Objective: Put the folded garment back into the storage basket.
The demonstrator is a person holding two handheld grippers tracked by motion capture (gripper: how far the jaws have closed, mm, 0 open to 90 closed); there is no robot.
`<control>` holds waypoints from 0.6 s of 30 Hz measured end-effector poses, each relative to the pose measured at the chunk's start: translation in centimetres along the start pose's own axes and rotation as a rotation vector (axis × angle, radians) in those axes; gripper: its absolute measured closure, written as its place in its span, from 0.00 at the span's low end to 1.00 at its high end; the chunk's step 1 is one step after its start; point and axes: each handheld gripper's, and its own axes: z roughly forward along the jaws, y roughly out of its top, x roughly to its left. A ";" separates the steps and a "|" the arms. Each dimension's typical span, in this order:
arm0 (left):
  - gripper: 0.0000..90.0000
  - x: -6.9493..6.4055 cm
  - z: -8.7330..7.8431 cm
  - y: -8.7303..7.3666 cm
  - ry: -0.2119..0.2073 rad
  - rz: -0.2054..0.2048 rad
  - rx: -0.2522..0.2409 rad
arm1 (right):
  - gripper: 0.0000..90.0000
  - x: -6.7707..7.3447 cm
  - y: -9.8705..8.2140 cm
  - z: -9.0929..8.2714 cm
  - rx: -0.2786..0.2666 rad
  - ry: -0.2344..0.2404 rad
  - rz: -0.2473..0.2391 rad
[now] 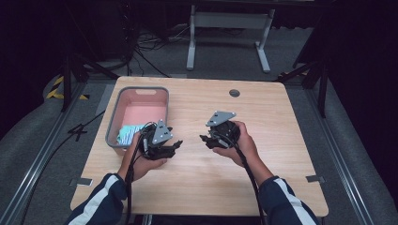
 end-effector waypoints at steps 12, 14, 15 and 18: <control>0.36 -2.4 1.2 -0.9 -0.059 0.062 0.023 | 0.48 -0.4 -2.9 -1.8 0.013 -0.021 -0.002; 0.35 -2.9 1.3 -1.0 -0.078 0.062 0.025 | 0.47 -0.5 -3.8 -2.3 0.019 -0.033 0.001; 0.35 -2.9 1.3 -1.0 -0.078 0.062 0.025 | 0.47 -0.6 -4.2 -2.5 0.020 -0.037 0.002; 0.34 -3.2 1.4 -1.3 -0.093 0.068 0.030 | 0.46 -0.7 -4.9 -2.8 0.018 -0.048 0.007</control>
